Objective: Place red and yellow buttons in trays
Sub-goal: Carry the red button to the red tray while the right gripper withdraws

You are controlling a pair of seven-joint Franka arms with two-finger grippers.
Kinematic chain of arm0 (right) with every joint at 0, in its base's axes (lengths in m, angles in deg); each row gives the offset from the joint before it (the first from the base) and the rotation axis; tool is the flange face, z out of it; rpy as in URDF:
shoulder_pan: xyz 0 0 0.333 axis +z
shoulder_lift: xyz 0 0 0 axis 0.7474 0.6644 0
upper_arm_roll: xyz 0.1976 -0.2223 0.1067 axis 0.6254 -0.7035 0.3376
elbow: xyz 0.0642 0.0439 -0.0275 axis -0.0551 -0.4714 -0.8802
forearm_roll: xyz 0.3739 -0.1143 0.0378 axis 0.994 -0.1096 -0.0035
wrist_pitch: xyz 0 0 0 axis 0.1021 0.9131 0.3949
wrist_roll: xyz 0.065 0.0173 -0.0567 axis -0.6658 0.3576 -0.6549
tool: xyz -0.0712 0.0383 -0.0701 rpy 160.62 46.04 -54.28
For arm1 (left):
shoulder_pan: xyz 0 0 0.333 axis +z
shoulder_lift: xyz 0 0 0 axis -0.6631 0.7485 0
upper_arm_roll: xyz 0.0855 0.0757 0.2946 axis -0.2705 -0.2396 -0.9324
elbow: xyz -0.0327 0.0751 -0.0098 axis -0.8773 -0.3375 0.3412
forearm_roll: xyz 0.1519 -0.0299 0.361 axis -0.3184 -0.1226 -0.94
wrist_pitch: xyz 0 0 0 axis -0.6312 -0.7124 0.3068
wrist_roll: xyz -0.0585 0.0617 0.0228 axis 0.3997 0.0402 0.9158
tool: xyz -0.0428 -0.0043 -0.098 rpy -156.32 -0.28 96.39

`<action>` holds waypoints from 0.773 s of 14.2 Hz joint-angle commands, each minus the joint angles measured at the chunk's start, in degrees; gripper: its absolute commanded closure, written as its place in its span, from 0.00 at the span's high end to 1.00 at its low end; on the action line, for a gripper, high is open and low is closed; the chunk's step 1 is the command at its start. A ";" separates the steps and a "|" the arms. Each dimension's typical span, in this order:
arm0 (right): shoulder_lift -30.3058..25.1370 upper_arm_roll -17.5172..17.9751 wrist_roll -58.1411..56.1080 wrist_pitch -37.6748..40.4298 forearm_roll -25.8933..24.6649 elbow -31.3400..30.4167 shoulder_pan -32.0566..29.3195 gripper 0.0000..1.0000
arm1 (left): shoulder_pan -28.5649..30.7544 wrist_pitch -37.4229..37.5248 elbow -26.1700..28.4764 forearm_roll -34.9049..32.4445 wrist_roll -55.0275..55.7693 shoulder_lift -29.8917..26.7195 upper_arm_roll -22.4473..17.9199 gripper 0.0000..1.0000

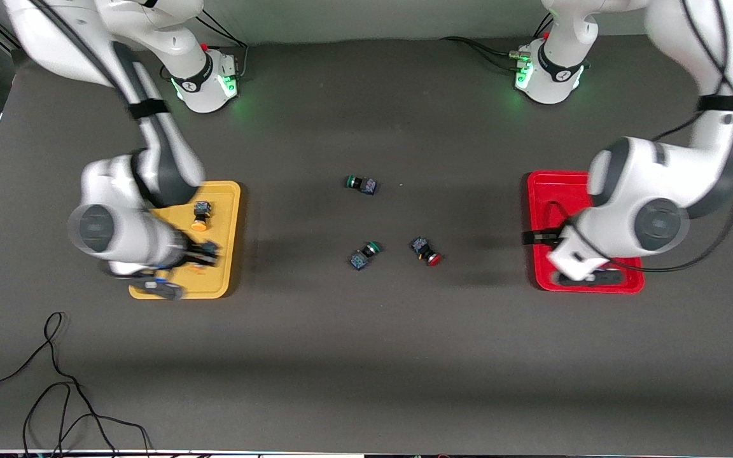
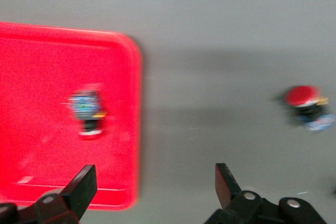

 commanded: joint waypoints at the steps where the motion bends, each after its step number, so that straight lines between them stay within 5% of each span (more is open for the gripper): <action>1: 0.79 -3.91 -8.31 -5.44 1.38 -5.42 0.22 0.00 | -8.61 -7.31 -2.82 0.93 14.36 3.74 -0.34 1.00; 2: 1.14 -4.09 -9.20 -7.90 1.38 -6.47 0.14 0.01 | -11.34 -11.88 -2.82 0.58 22.17 5.15 -0.34 1.00; 3: 1.50 -4.18 -9.38 -8.88 1.38 -6.75 0.05 0.25 | -13.98 -15.32 -2.82 0.40 29.29 6.81 -0.42 1.00; 4: 1.50 -4.61 -9.38 -8.89 1.38 -6.66 0.05 0.91 | -15.75 -17.61 -2.82 -0.03 35.19 8.40 -0.42 1.00; 5: 0.80 -4.88 -9.38 -8.20 1.38 -6.57 0.05 1.00 | -17.50 -19.38 -2.82 -0.04 39.52 10.15 -0.42 1.00; 11: -11.48 -4.97 -9.38 4.55 1.29 -0.60 -0.66 1.00 | -21.39 -26.86 -2.82 -4.78 52.92 19.13 -0.69 0.94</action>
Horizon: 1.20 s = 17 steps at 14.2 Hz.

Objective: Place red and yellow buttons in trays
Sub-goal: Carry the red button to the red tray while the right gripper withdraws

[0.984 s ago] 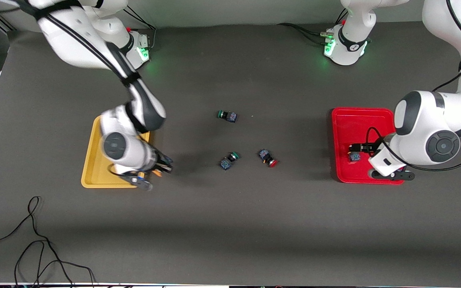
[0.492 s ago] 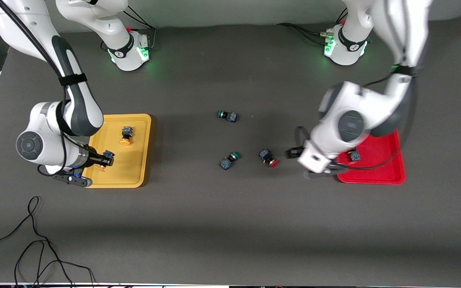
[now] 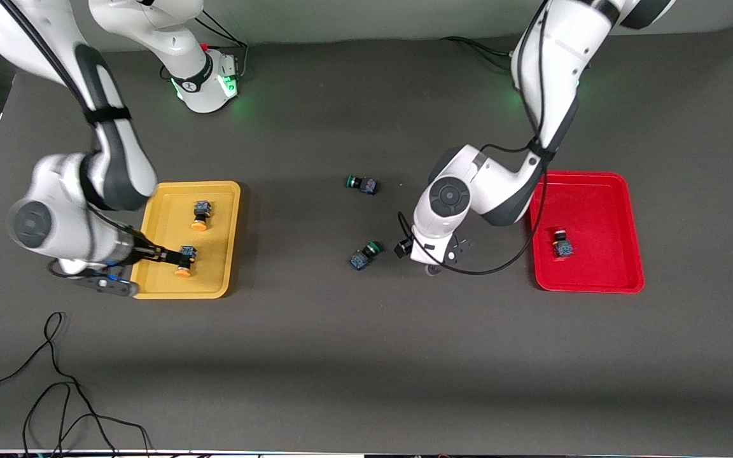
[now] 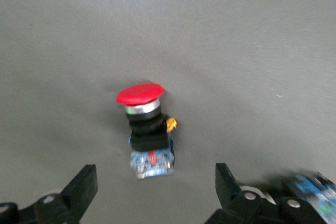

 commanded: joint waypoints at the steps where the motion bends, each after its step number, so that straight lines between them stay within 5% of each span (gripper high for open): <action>1: -10.15 -0.39 -1.17 3.78 0.74 0.36 0.04 1.00 | -0.89 -0.36 -1.84 -1.81 2.29 2.04 -0.98 0.83; 6: -20.98 2.15 -7.73 11.50 0.39 2.63 -4.43 1.00 | -0.89 0.17 -1.83 -1.90 2.29 2.13 -0.98 0.22; 7: -21.69 4.16 -10.11 14.13 0.39 4.30 -7.06 1.00 | -0.89 0.43 -1.92 -1.90 1.95 2.04 -0.98 0.15; 9: -21.70 7.33 -12.15 21.32 0.13 8.08 -11.20 1.00 | -0.63 2.35 -3.67 -2.07 1.86 1.26 -0.90 0.15; 11: -21.96 7.34 -12.24 23.73 -0.13 8.62 -11.56 1.00 | 0.68 12.50 -8.49 -1.81 -2.42 -1.46 -0.81 0.13; 13: -22.40 7.43 -12.24 23.82 -1.35 8.01 -11.30 1.00 | 4.71 24.72 -12.72 0.63 -13.64 -4.97 -0.37 0.11; 17: -21.88 8.40 -12.33 22.86 -2.59 7.65 -11.13 1.00 | 16.47 42.84 -11.77 4.52 -42.45 -14.11 -0.63 0.03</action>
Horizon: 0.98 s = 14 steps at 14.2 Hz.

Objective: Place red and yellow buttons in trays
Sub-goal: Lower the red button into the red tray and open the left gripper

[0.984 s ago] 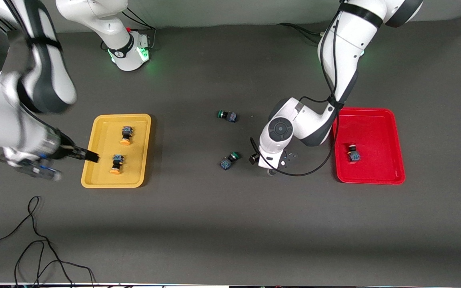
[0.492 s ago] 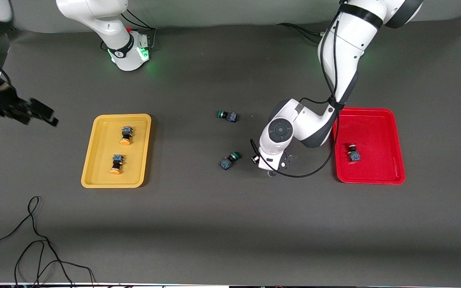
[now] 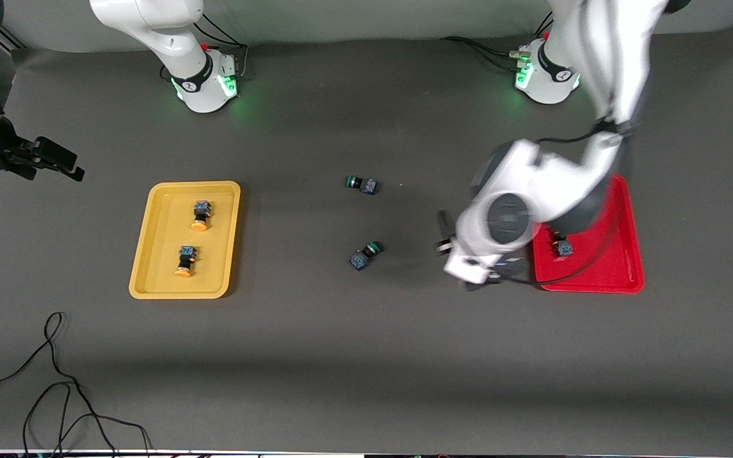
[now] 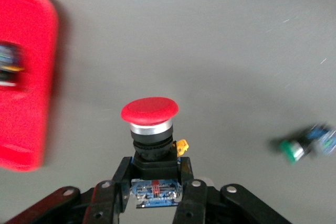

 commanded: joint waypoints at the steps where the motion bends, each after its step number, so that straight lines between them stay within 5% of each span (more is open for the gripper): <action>1: 0.60 0.79 -1.25 -0.77 -1.22 0.39 -0.32 1.00 | 9.78 8.40 4.32 1.51 -19.56 -6.27 -0.06 0.03; 5: 0.69 1.24 -1.43 -0.86 -1.13 0.22 -0.23 1.00 | 25.35 6.33 13.73 -5.41 -43.06 -10.51 -0.15 0.03; 10: 0.78 1.24 -2.30 -1.04 -1.22 0.30 -0.14 1.00 | 31.17 -20.62 33.31 -10.09 -46.35 -9.02 -0.23 0.03; 12: 1.22 1.24 -2.31 -1.82 -1.13 0.30 -0.14 1.00 | 31.79 -25.05 34.92 -12.19 -46.35 -6.57 -0.24 0.06; 13: 1.22 1.24 -2.31 -1.92 -1.13 0.56 -0.14 1.00 | 31.79 -25.07 34.49 -12.37 -46.35 -6.12 -0.24 0.33; 14: 1.22 1.24 -2.31 -1.83 -1.13 0.74 -0.14 1.00 | 31.71 -24.63 34.14 -12.46 -46.44 -6.12 -0.24 0.96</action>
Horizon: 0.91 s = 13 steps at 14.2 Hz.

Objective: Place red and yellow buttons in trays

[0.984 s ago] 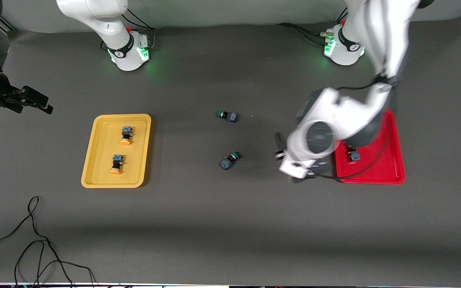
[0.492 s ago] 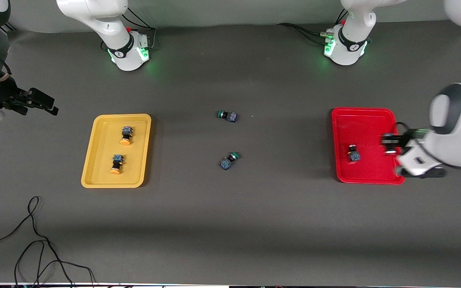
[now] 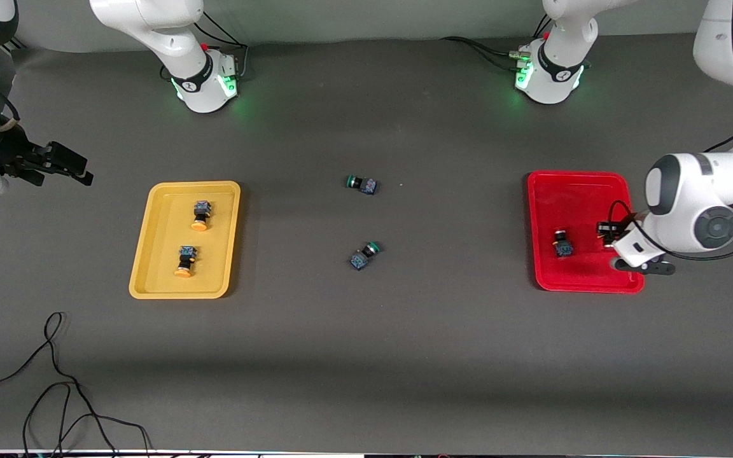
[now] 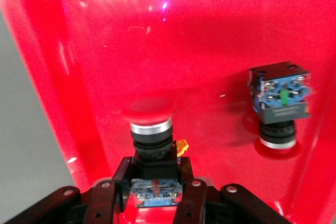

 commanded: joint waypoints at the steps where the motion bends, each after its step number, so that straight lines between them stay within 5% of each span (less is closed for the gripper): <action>1: 0.36 0.25 -1.37 -0.65 -0.83 0.67 -0.15 1.00 | 0.72 1.25 -1.13 -1.22 -0.91 -1.62 0.77 1.00; 8: 1.50 0.33 -1.28 -1.00 -0.92 0.67 -0.06 1.00 | 0.63 35.24 -30.38 2.29 -8.55 -4.33 1.29 1.00; 13: 1.33 1.12 -1.19 -0.65 -1.88 0.67 0.29 1.00 | -1.39 40.98 -32.87 5.45 -8.04 -12.94 1.73 1.00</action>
